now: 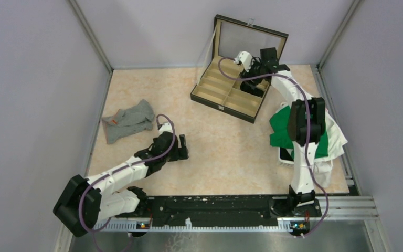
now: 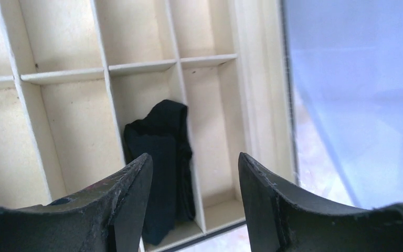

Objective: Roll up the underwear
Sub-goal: Place the underwear in the storage box, then move the underwear to the center of the board.

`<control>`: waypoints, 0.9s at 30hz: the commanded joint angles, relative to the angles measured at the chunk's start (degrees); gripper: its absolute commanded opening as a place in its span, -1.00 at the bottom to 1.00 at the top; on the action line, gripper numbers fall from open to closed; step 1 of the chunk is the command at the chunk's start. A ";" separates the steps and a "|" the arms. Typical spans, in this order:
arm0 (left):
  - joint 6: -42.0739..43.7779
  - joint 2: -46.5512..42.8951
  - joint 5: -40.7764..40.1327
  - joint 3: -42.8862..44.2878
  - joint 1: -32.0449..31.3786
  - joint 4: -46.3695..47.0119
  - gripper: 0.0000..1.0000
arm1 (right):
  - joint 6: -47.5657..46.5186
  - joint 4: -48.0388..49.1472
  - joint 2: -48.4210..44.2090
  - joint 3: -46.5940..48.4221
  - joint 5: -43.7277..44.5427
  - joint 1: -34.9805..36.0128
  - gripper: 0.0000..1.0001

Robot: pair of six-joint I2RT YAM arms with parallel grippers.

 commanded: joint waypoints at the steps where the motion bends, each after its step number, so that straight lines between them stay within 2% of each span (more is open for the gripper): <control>1: 0.65 -1.10 -0.78 2.76 0.35 -0.02 0.83 | 3.36 8.88 -10.08 -3.32 0.74 -0.07 0.20; 4: 0.79 -1.31 -1.98 3.91 0.48 -0.95 0.84 | 9.87 16.61 -15.31 -8.46 5.60 -0.03 0.20; 8: 1.74 -1.04 -1.94 6.81 1.56 -1.85 0.86 | 25.98 21.34 -23.33 -13.85 10.11 -0.02 0.19; 13: 2.28 1.81 -5.09 14.30 4.14 -7.24 0.88 | 50.47 18.75 -34.51 -22.15 11.34 -0.02 0.18; 16: 2.28 3.39 -7.52 19.73 7.50 -11.32 0.90 | 62.55 16.84 -41.65 -29.85 7.65 -0.02 0.18; 22: 1.89 4.50 -11.44 24.52 16.20 -12.57 0.94 | 73.88 13.18 -54.59 -45.88 2.65 -0.04 0.15; 27: -0.12 10.32 -11.14 27.92 23.31 -11.00 0.98 | 73.36 7.09 -60.98 -51.32 2.47 -0.02 0.12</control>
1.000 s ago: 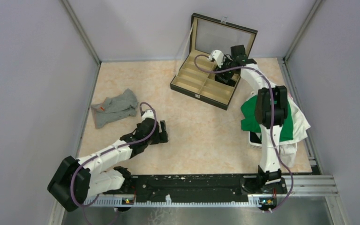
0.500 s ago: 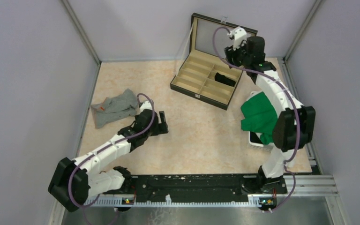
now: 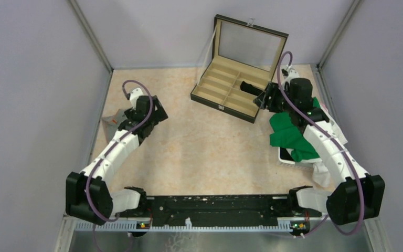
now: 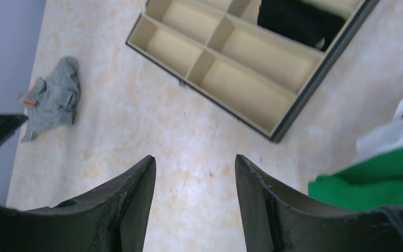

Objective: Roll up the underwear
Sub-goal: Move the underwear to the center of the board.

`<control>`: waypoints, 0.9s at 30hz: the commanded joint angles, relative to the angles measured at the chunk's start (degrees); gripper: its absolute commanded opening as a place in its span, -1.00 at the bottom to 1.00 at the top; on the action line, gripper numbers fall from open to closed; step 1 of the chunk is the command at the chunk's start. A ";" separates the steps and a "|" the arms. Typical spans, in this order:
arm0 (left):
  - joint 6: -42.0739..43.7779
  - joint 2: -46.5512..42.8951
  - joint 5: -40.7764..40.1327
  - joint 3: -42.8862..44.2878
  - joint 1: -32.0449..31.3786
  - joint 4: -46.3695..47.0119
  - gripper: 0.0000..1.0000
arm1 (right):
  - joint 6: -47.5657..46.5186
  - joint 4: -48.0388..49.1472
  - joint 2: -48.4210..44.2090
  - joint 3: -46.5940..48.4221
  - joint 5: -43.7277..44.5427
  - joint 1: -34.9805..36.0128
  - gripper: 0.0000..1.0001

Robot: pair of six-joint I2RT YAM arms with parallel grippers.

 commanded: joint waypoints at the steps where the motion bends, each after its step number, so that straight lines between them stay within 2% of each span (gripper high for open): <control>1: -1.56 6.22 -0.78 4.37 5.51 0.86 0.98 | 3.32 -5.58 -5.66 -2.53 -1.20 -0.02 0.12; 7: -2.99 17.66 0.12 9.16 10.37 2.62 0.93 | 1.23 -7.74 -9.05 -5.57 -2.50 -0.02 0.12; 16: -0.99 28.69 0.19 12.83 12.47 7.99 0.72 | -0.14 -8.09 -13.07 -10.42 -3.55 -0.02 0.12; 21: -0.27 34.55 0.81 15.88 12.88 7.49 0.44 | -0.41 -8.71 -15.14 -12.16 -2.60 -0.04 0.12; 24: 0.40 35.77 1.81 16.73 12.88 8.27 0.14 | -1.06 -8.73 -16.73 -13.11 -2.11 -0.02 0.09; 25: 0.53 36.34 2.84 16.45 12.88 8.61 -0.14 | -2.03 -10.13 -17.80 -13.29 -2.35 -0.01 0.07; 27: 0.92 36.33 5.62 16.02 12.88 8.90 -0.32 | -2.27 -10.35 -19.03 -13.48 -2.19 -0.02 0.06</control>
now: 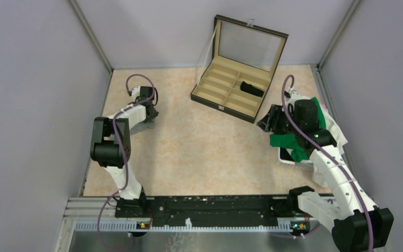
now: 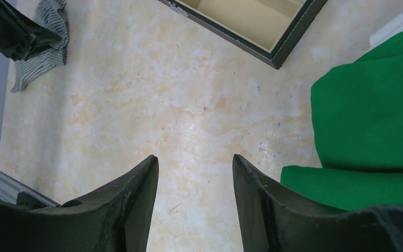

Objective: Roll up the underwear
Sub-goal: Move the underwear to the center of the board.

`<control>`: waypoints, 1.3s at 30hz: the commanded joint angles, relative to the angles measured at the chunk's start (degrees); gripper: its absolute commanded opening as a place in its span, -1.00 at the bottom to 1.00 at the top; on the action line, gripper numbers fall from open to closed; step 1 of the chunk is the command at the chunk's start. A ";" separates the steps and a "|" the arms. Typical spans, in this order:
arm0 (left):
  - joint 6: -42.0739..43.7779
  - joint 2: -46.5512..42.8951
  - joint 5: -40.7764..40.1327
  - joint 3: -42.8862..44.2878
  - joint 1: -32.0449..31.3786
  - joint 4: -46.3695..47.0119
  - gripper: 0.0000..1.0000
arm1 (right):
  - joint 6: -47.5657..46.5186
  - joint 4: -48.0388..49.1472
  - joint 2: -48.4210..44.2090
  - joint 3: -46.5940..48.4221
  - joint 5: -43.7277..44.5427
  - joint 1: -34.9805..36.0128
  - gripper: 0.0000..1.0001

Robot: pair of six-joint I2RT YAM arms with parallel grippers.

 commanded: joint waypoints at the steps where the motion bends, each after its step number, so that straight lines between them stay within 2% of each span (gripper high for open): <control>1: 1.37 0.78 6.07 1.74 0.12 2.47 -0.43 | -1.86 -0.02 -4.06 -0.22 0.49 -0.02 0.06; 5: 1.90 -1.17 11.69 -1.54 -3.09 4.87 -0.76 | -2.53 -1.07 -5.61 -0.09 1.60 -0.02 0.02; 8: 2.01 -3.34 13.33 -4.75 -10.01 5.88 -1.00 | -2.66 -1.34 -6.91 -0.87 1.12 -0.03 0.01; 16: -1.42 -11.56 14.48 -18.34 -33.39 7.17 -1.00 | -4.59 -2.16 -8.97 -3.28 0.13 -0.02 0.01; 22: -11.25 -21.30 13.29 -28.96 -47.05 4.54 -0.98 | -5.43 -2.44 -7.76 -3.52 0.02 -0.02 0.03; 24: -13.28 -25.68 12.39 -30.96 -50.38 2.69 -0.82 | -5.77 -2.29 -7.48 -3.83 -0.14 -0.06 0.04; 29: -14.43 -38.35 6.88 -30.22 -53.13 -5.36 0.05 | -4.56 -0.43 -6.27 -4.91 -1.29 -0.01 0.05; 30: -14.22 -41.22 5.07 -29.54 -53.12 -6.92 0.17 | -4.25 -0.11 -5.62 -4.77 -2.13 -0.02 0.05; 36: -13.57 -53.71 -6.72 -28.11 -50.94 -9.88 0.51 | -3.56 0.87 -0.13 -1.94 -5.45 2.49 0.03; 39: -12.15 -53.24 -2.04 -28.78 -41.10 -9.95 0.53 | -2.76 2.50 4.00 0.47 -0.50 10.46 0.03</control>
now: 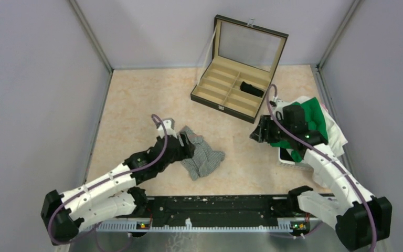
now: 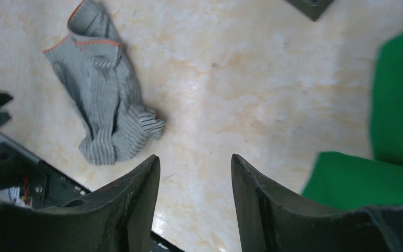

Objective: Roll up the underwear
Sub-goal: Move the underwear to the center of the board.

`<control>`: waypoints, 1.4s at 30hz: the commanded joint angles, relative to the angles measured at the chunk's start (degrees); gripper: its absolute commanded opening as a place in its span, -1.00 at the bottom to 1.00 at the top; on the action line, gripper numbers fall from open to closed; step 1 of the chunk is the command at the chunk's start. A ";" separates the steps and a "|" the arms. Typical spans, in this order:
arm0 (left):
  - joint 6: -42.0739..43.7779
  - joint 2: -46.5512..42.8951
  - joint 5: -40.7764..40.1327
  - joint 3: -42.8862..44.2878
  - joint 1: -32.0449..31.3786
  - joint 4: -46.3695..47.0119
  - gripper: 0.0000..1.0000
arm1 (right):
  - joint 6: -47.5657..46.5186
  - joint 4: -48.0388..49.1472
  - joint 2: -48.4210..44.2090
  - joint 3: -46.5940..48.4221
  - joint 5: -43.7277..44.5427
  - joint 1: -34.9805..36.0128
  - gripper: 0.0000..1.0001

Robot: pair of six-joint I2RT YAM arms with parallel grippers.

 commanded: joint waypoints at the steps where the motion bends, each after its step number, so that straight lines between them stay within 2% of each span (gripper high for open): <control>1: 1.08 0.57 1.32 -0.11 13.12 -2.35 0.52 | 1.65 5.49 6.32 5.57 3.01 10.27 0.03; 3: 1.06 -0.06 3.75 -1.60 18.78 -2.07 0.50 | 3.17 8.57 10.18 6.89 4.10 14.65 0.03; 6: 0.11 -1.99 2.81 -4.15 21.79 -1.08 0.50 | 4.23 13.60 16.81 9.88 4.82 20.19 0.03; 8: -0.38 -2.22 3.76 -5.74 23.54 0.03 0.49 | 5.54 18.03 21.73 11.56 1.68 22.74 0.05; 12: -0.05 -1.48 6.41 -9.00 26.70 4.93 0.49 | 8.74 25.67 30.68 14.37 0.45 24.90 0.10; 15: -0.36 0.11 6.08 -9.48 28.43 5.16 0.49 | 11.95 30.44 35.69 15.45 -0.20 25.08 0.13; 20: -1.22 2.67 7.12 -10.81 32.26 6.64 0.48 | 15.96 34.96 40.84 15.90 0.46 25.22 0.12; 26: -0.09 6.96 9.32 -13.22 34.61 14.39 0.37 | 18.48 38.83 44.81 15.88 -1.79 25.24 0.03; 32: 0.53 12.10 10.36 -14.24 35.30 20.70 0.26 | 17.79 38.96 45.00 15.33 -1.81 25.21 0.01; 42: -0.59 16.83 7.90 -14.37 37.52 22.61 0.03 | 16.24 37.46 42.90 15.03 -0.63 25.17 -0.03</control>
